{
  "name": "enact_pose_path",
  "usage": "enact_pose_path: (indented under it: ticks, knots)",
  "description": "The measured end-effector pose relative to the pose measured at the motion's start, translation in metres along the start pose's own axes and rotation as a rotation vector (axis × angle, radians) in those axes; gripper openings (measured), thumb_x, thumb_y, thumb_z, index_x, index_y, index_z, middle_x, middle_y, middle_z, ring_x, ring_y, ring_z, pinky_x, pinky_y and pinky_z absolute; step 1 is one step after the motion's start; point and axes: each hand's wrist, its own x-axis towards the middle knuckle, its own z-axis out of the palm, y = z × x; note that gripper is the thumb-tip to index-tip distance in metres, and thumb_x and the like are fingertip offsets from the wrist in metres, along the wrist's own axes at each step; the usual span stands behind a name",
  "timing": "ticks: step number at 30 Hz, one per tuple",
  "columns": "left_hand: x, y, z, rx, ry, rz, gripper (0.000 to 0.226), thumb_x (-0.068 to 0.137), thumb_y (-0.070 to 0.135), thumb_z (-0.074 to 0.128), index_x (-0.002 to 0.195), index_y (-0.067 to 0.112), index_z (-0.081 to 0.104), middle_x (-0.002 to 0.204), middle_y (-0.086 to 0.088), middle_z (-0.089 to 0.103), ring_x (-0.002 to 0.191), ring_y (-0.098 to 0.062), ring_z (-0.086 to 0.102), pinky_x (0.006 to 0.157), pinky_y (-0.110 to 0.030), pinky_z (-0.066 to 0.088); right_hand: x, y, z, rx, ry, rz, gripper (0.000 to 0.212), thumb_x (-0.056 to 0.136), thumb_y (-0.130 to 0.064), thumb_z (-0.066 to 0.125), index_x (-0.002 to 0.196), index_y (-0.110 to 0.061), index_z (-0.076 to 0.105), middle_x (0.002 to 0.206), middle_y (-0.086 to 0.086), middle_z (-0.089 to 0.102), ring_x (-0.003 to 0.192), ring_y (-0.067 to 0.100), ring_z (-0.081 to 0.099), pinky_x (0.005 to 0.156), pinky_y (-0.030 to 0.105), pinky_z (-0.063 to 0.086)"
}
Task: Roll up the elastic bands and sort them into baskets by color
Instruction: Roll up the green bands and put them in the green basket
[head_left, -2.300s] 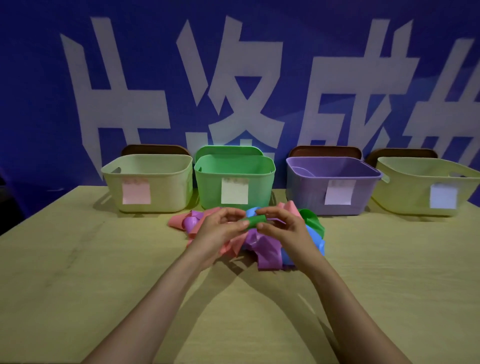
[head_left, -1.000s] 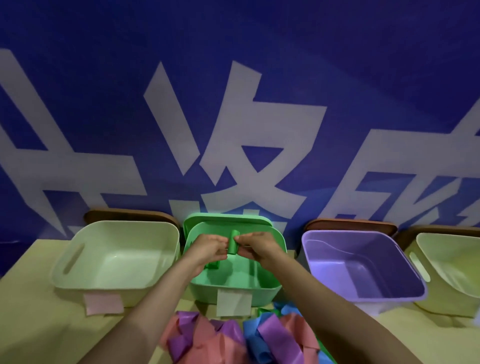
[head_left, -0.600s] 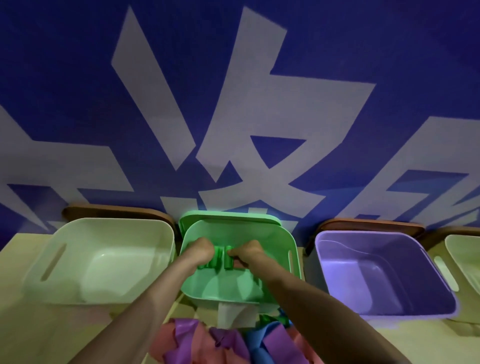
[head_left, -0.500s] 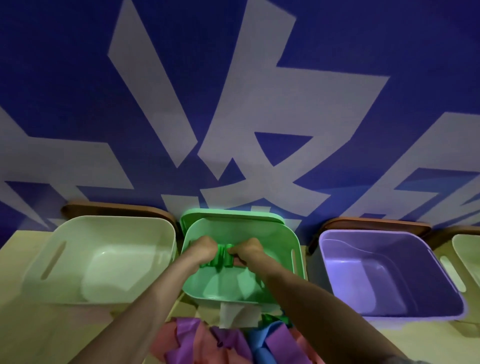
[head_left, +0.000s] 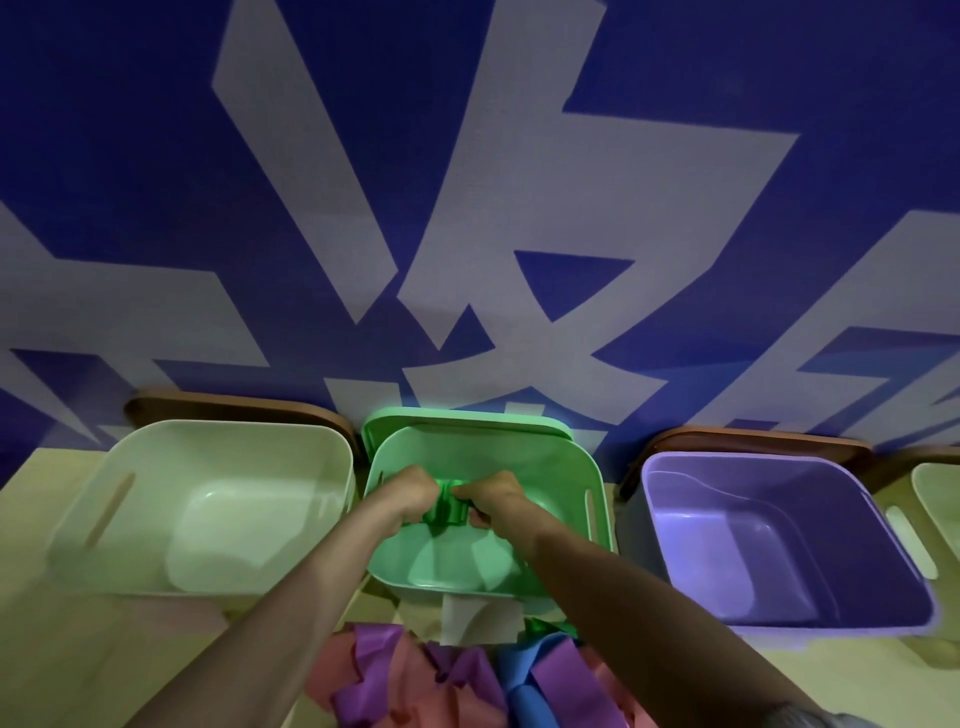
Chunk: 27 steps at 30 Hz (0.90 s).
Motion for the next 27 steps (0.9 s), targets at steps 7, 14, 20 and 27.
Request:
enact_pose_path:
  ticks: [7, 14, 20, 27]
  knots:
    - [-0.032, 0.016, -0.006, -0.151, -0.042, 0.052, 0.027, 0.096, 0.000, 0.040, 0.119, 0.003, 0.054, 0.118, -0.011, 0.048, 0.097, -0.021, 0.048, 0.087, -0.033, 0.045, -0.039, -0.011, -0.045, 0.117, -0.207, -0.020, 0.014, 0.092, -0.016, 0.057, 0.081, -0.015, 0.050, 0.084, 0.003, 0.051, 0.070, 0.015, 0.052, 0.063, 0.027, 0.047]
    - [-0.117, 0.029, -0.030, -0.383, -0.051, 0.297, 0.025, 0.095, 0.011, 0.054, 0.119, 0.010, 0.056, 0.118, -0.009, 0.059, 0.105, -0.021, 0.057, 0.086, -0.032, 0.048, -0.140, -0.016, -0.105, 0.157, -0.183, -0.442, 0.007, 0.094, -0.022, 0.058, 0.093, -0.015, 0.059, 0.092, 0.000, 0.065, 0.078, 0.011, 0.062, 0.071, 0.023, 0.047]
    - [-0.201, 0.027, -0.022, -0.607, -0.011, 0.536, 0.012, 0.093, 0.011, 0.056, 0.101, 0.017, 0.063, 0.106, -0.006, 0.067, 0.095, -0.017, 0.065, 0.076, -0.023, 0.052, -0.215, 0.018, -0.149, 0.209, -0.083, -0.690, 0.008, 0.094, -0.017, 0.057, 0.099, -0.012, 0.061, 0.093, 0.003, 0.066, 0.079, 0.012, 0.063, 0.072, 0.023, 0.048]
    - [-0.242, 0.012, 0.055, -0.649, -0.151, 0.536, 0.013, 0.091, 0.008, 0.057, 0.101, 0.011, 0.064, 0.097, -0.006, 0.068, 0.085, -0.017, 0.065, 0.078, -0.026, 0.054, -0.235, 0.099, -0.173, 0.286, -0.008, -0.693, 0.004, 0.093, -0.009, 0.057, 0.095, -0.009, 0.061, 0.077, 0.001, 0.063, 0.064, 0.005, 0.060, 0.067, 0.018, 0.048]
